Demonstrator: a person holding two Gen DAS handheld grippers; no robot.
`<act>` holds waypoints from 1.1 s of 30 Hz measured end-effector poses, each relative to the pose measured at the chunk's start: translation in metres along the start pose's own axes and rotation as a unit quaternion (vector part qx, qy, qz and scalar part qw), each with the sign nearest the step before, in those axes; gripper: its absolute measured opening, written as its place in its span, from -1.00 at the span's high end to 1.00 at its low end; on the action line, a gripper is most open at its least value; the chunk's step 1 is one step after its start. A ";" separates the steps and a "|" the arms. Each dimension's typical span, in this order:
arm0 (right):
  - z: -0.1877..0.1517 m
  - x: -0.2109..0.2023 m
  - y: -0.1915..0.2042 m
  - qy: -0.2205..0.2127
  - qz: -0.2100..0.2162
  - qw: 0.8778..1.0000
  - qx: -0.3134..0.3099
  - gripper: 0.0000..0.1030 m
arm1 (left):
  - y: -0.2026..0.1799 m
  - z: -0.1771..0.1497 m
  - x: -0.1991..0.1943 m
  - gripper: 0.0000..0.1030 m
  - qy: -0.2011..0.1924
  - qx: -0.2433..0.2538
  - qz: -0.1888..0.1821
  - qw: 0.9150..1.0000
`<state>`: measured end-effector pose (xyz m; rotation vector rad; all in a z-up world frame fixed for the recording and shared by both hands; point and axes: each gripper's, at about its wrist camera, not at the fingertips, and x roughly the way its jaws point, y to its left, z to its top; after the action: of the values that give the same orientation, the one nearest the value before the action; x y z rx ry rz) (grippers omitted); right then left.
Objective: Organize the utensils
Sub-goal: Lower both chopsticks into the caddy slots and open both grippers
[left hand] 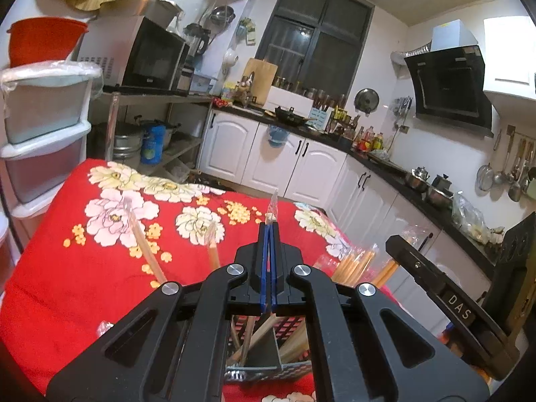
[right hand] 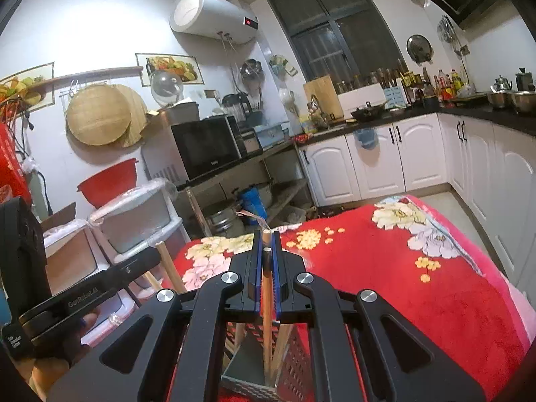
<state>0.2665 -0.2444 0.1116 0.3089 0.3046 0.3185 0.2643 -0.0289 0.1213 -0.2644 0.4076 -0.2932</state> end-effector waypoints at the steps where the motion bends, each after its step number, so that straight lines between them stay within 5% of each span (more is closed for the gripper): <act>1: -0.002 0.001 0.000 0.003 0.000 1.000 0.001 0.89 | 0.001 -0.001 0.001 1.00 0.003 -0.001 0.000 1.000; 16: -0.020 -0.004 -0.011 0.044 -0.018 0.999 0.004 0.86 | 0.009 -0.017 -0.005 1.00 0.027 -0.010 -0.003 1.000; 33: -0.033 -0.032 -0.003 0.072 -0.020 0.997 -0.010 0.51 | 0.006 -0.040 -0.044 0.51 0.058 -0.013 -0.014 0.998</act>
<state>0.2273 -0.2501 0.0885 0.2599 0.4479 0.3044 0.2102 -0.0163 0.0990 -0.2796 0.5224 -0.3326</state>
